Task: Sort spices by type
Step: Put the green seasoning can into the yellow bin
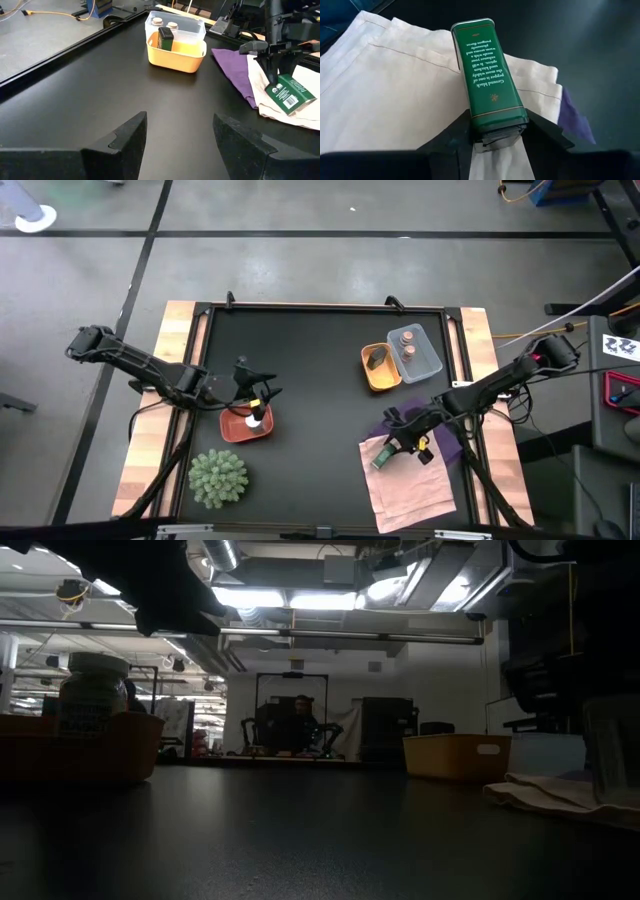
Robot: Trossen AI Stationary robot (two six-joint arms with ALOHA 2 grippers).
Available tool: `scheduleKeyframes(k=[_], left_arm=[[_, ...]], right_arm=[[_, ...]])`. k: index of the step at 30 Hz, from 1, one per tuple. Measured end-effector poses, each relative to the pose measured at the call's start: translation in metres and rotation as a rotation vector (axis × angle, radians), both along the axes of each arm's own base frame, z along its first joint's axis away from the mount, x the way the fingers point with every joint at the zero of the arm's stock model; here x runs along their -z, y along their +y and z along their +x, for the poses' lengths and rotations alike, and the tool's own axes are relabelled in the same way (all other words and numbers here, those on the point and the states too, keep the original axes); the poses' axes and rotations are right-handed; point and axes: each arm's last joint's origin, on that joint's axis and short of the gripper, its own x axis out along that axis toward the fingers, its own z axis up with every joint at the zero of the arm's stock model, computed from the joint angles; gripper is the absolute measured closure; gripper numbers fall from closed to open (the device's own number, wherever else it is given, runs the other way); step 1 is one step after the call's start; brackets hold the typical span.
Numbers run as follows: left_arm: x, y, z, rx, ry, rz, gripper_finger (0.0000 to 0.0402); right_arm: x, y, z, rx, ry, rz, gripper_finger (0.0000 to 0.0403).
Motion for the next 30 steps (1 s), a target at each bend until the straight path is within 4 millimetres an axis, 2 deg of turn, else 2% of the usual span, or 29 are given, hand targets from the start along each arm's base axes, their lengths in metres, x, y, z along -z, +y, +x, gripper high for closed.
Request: scheduleKeyframes(k=[7, 14, 21, 26, 30], left_arm=[[0.000, 0.000, 0.000, 0.001, 0.001, 0.003, 0.0190], [0.000, 0.000, 0.000, 0.003, 0.003, 0.007, 0.0190], [0.000, 0.000, 0.000, 0.012, 0.011, 0.026, 0.0190], [0.000, 0.000, 0.000, 0.018, 0.017, 0.040, 0.0190], [0.000, 0.000, 0.000, 0.018, 0.017, 0.039, 0.0190]], right_arm=[[-0.028, -0.001, 0.003, 0.044, 0.127, -0.107, 0.0264], [-0.078, -0.003, 0.008, 0.132, 0.225, -0.287, 0.0262], [-0.124, -0.010, 0.007, 0.239, 0.222, -0.463, 0.0261], [-0.139, -0.023, 0.004, 0.335, 0.245, -0.591, 0.0261], [-0.139, -0.045, 0.005, 0.415, 0.303, -0.642, 0.0261]])
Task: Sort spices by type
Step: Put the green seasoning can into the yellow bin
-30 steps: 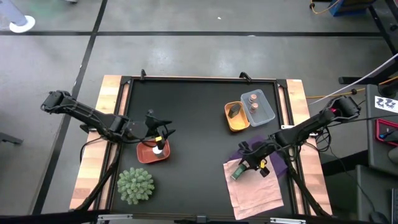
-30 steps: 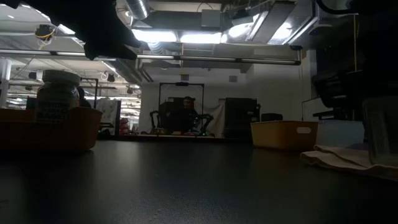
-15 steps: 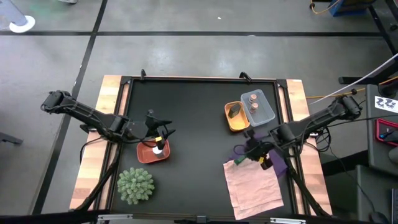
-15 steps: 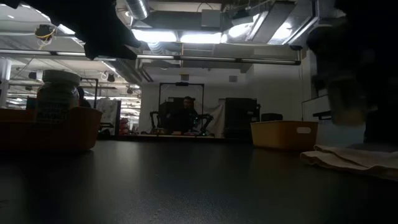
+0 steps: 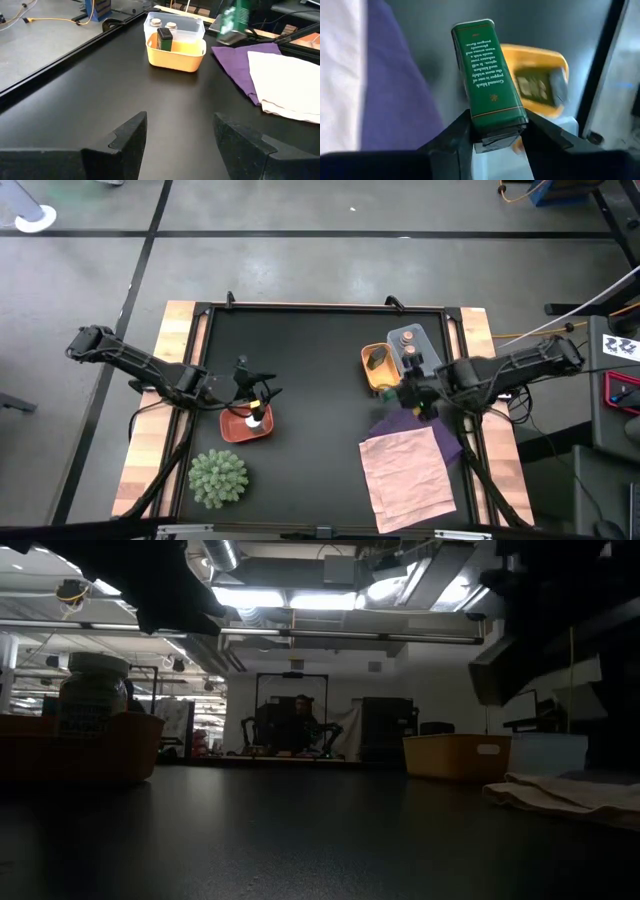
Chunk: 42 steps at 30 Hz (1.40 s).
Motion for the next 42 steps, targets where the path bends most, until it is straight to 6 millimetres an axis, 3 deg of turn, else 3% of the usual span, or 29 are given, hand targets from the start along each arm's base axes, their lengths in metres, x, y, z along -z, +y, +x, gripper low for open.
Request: scheduleKeyframes(k=[9, 16, 31, 42], left_arm=[[0.000, 0.000, 0.000, -0.001, 0.000, -0.002, 0.0190], [0.000, 0.000, 0.000, 0.000, 0.000, -0.001, 0.0190], [0.000, 0.000, 0.000, 0.002, 0.002, 0.003, 0.0190], [0.000, 0.000, 0.000, 0.002, 0.002, 0.004, 0.0190]], right_arm=[[0.002, -0.052, 0.007, 0.057, 0.094, -0.095, 0.0260], [0.023, -0.075, 0.024, -0.005, 0.266, -0.139, 0.0260], [0.072, -0.086, 0.060, -0.090, 0.505, -0.273, 0.0260], [0.070, -0.087, 0.064, -0.090, 0.513, -0.276, 0.0260]])
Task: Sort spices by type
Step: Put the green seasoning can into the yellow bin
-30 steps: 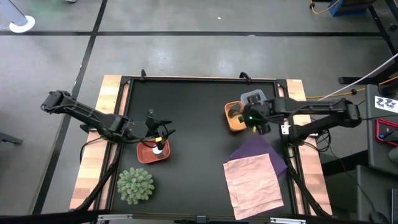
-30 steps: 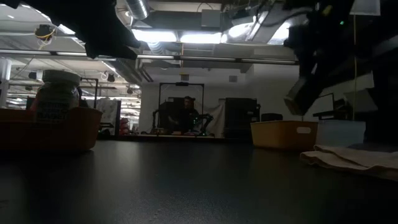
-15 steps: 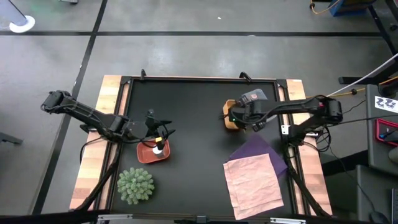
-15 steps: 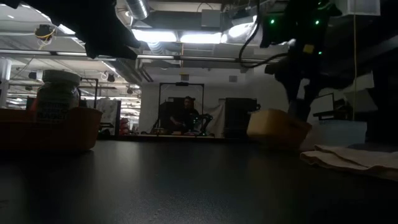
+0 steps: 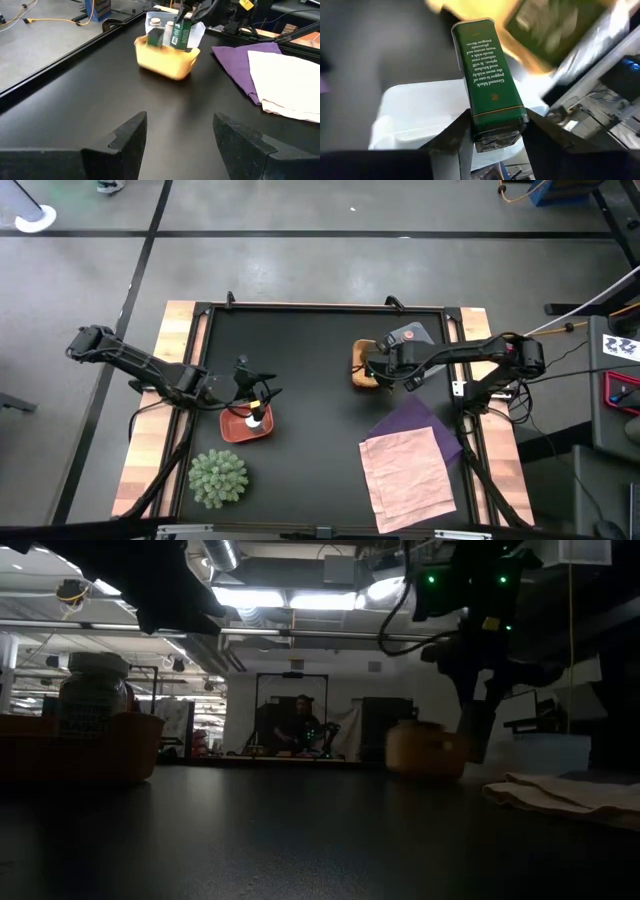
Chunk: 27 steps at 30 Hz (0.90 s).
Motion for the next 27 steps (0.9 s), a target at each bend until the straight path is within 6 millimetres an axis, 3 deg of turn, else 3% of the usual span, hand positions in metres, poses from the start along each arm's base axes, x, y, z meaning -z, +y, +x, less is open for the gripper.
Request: scheduleKeyframes(k=[14, 20, 27], left_arm=[[0.000, 0.000, 0.000, 0.000, 0.000, 0.000, 0.0190], [0.000, 0.000, 0.000, 0.000, 0.000, 0.000, 0.0190], [0.000, 0.000, 0.000, 0.000, 0.000, 0.000, 0.0190]], right_arm=[[-0.040, -0.002, 0.019, -0.028, -0.119, -0.020, 0.0260], [-0.039, 0.000, 0.027, -0.101, -0.182, 0.094, 0.0260], [-0.024, -0.001, 0.037, -0.110, -0.139, 0.092, 0.0260]])
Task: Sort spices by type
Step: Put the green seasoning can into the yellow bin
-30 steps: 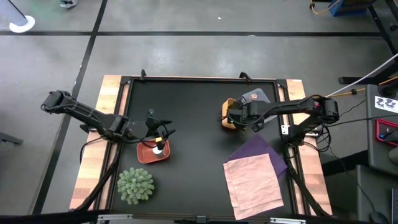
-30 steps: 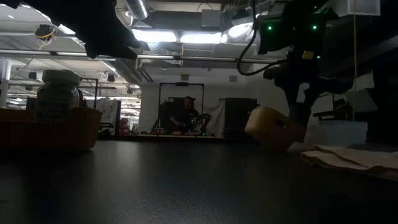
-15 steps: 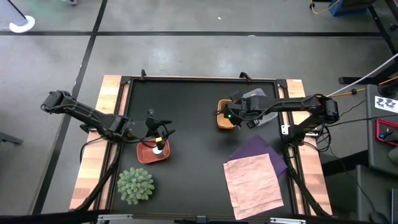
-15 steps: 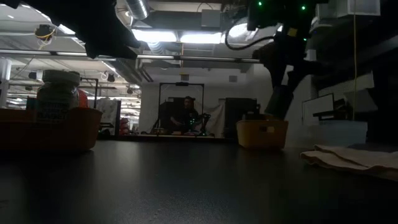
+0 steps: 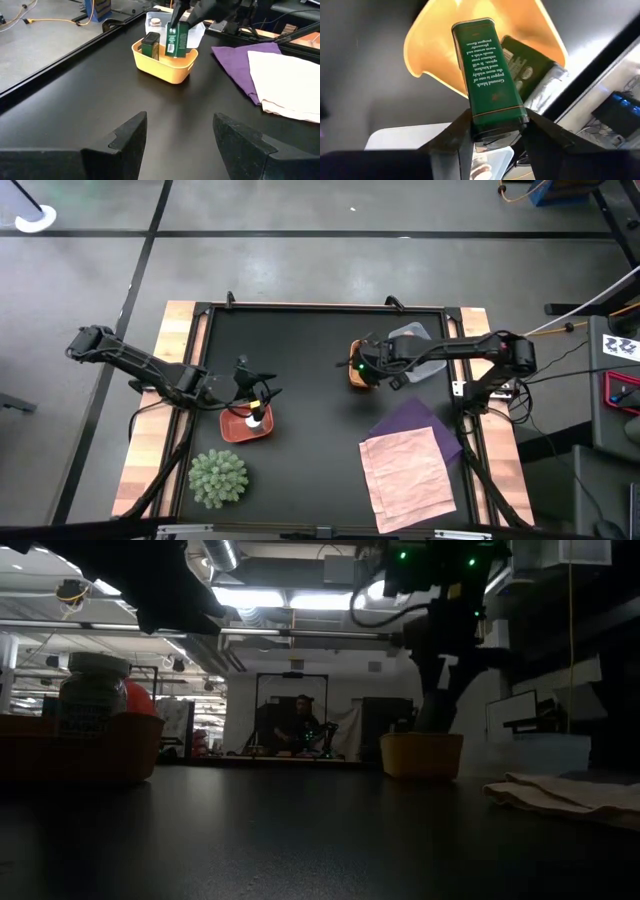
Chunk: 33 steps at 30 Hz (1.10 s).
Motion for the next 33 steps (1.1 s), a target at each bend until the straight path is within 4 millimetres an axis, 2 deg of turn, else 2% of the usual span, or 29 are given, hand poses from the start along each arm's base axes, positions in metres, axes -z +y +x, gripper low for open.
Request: scheduleKeyframes(k=[10, 16, 27, 33], left_arm=[[0.000, 0.000, 0.000, 0.000, 0.001, 0.000, 0.0190], [0.000, 0.000, 0.000, 0.001, 0.000, 0.000, 0.0190], [0.000, 0.000, 0.000, 0.000, 0.001, 0.000, 0.0190], [0.000, 0.000, 0.000, 0.003, 0.001, 0.000, 0.0190]], right_arm=[[0.027, -0.003, 0.012, -0.014, 0.105, -0.052, 0.0260], [0.036, -0.004, 0.017, -0.011, 0.122, -0.051, 0.0254], [0.036, -0.004, 0.023, -0.007, 0.059, -0.054, 0.0164], [0.035, -0.005, 0.023, 0.031, 0.050, -0.103, 0.0143]])
